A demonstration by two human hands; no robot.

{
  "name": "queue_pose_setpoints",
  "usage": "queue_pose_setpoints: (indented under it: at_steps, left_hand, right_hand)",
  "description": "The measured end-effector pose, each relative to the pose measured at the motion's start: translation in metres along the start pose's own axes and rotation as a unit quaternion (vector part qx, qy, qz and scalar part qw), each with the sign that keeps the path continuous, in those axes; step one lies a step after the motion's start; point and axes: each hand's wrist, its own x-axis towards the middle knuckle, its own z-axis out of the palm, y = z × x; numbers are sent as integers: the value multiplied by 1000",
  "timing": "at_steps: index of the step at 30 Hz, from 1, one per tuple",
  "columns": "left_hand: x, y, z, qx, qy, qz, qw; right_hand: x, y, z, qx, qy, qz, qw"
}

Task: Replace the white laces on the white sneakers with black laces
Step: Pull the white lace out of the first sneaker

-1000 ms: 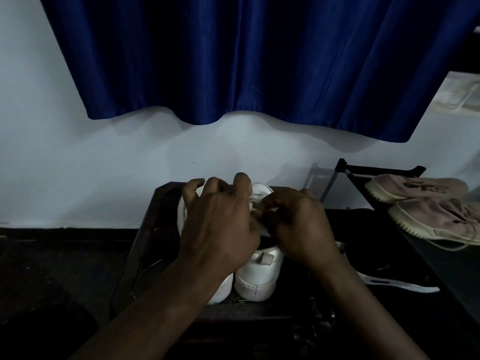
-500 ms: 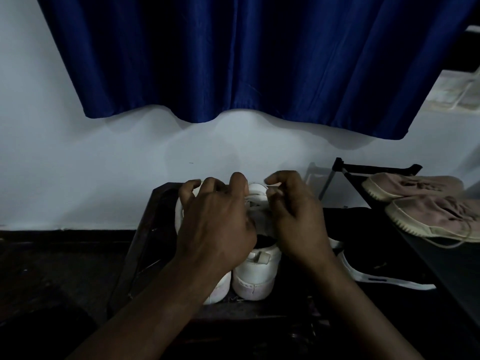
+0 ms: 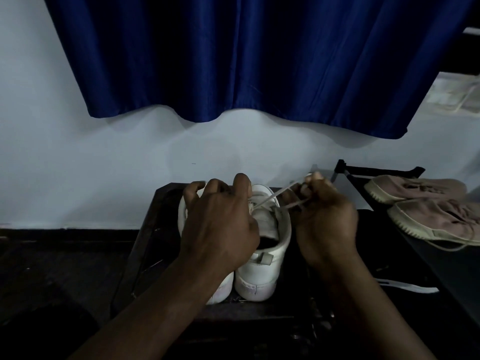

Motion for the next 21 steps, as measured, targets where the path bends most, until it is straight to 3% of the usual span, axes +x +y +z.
queue_pose_setpoints:
  at_steps: [2,3,5,6,8,10,11,13,17,20,21]
  left_hand:
    - [0,0,0,2,-1,-1,1000]
    - [0,1,-1,1,0,-1,1000]
    - [0,0,-1,-3,2,-3,1000]
    - [0,-1,-1,-6,1,-5,1000]
    - [1,0,-1,-11,-3,-8,1000]
    - [1,0,-2,-14,-5,-10,1000]
    - [0,0,-2,-14,-6,-10,1000]
    - [0,0,-2,-16,-8,-12,1000]
    - [1,0,-3,-19,-6,-9,1000]
    - [1,0,-2,-26,-9,-9,1000]
    - [0,0,-2,-26,-8,-9,1000]
  right_hand:
    - [3,-5,-3,79,-26,22,996]
    - [3,-4,-2,38,-33,15,999]
    - [2,6,-4,-187,-48,-65,979]
    - [1,9,-5,-321,-61,-128,936]
    - [1,14,-7,-518,-95,-254,811]
    - [0,18,-8,-635,-123,-330,688]
    - [-2,20,-7,-673,-126,-340,645]
    - [-7,23,-2,-723,-113,-338,592]
    - [-6,20,-3,-777,-115,-314,533]
    - [-2,21,-4,-843,-167,-265,438]
    - [-1,23,-4,-853,-175,-251,422]
